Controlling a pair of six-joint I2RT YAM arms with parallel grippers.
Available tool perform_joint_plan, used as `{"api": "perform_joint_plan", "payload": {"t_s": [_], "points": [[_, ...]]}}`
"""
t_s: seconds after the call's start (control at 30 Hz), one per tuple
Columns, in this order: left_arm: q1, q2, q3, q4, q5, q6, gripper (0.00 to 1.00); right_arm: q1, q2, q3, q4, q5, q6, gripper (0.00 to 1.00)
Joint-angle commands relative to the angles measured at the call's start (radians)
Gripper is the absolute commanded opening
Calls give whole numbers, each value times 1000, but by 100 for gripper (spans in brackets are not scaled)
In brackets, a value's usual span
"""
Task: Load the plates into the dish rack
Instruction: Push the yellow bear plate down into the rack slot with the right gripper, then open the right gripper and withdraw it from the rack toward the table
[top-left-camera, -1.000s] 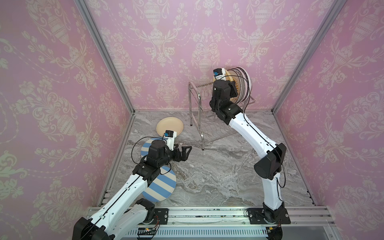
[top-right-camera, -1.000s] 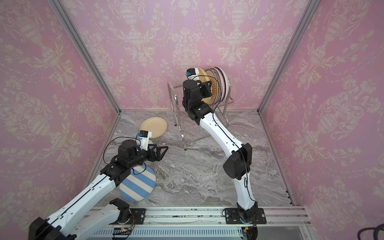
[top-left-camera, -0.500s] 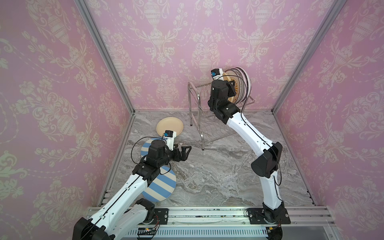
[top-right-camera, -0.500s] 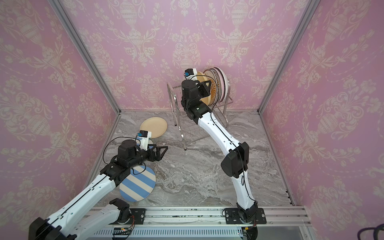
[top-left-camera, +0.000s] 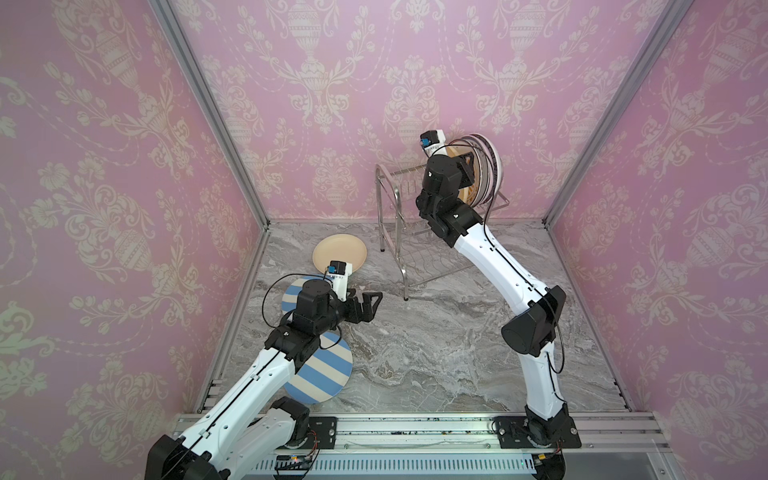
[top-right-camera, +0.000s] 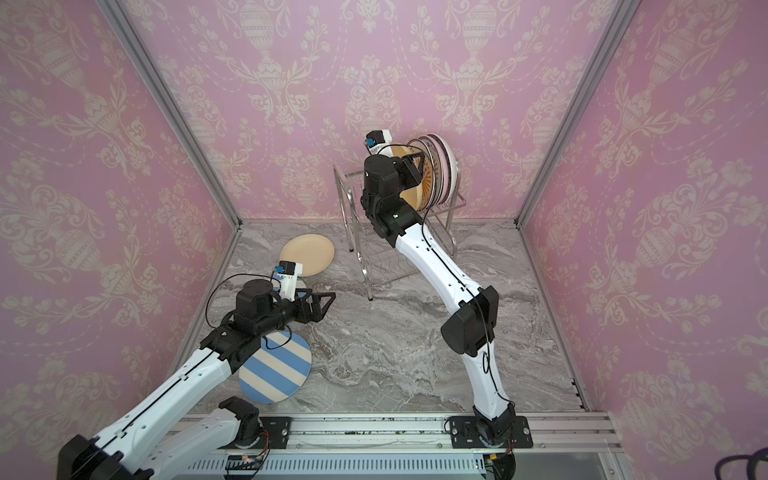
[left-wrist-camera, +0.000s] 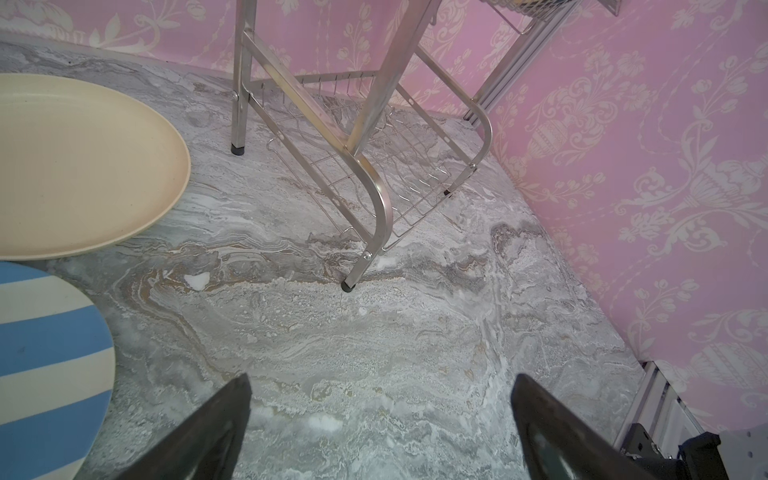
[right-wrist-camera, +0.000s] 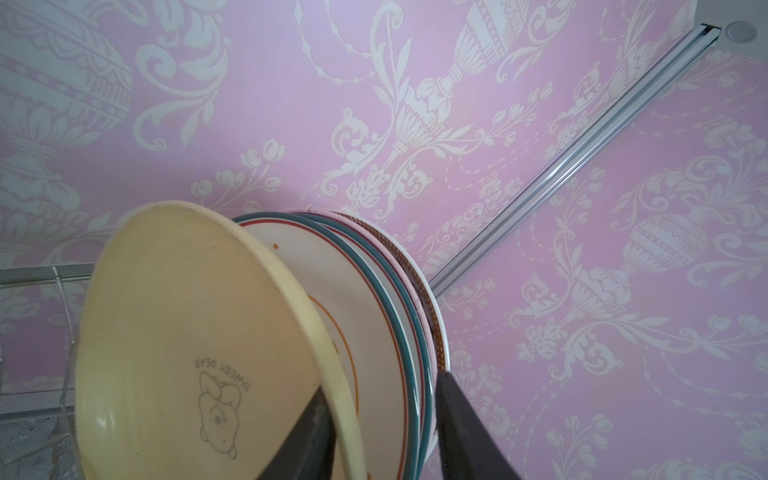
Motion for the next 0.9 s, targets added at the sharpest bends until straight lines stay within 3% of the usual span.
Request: {"api": "perform_joint_plan", "payload": {"t_s": [0.0,0.27,0.37,0.43,0.5,0.87], "points": [[15,-6,22,-61,-62,35,99,9,-31,29,-29,-8,14,47],[38,-12,62,-125,-129,54,99,12,-97,47,-319,-72,249,55],[43,-11,63,-129,-132,50,99,12,-106,46,-338,-65,247,67],[44,-13,63,-131,-149,50,99,12,-114,44,-347,-59,243,82],[46,-33,45,-106,-186,43,99,13,-126,44,-368,-60,245,87],[84,6,166,-230,-302,96,99,33,-386,-113,-543,-212,491,93]]}}
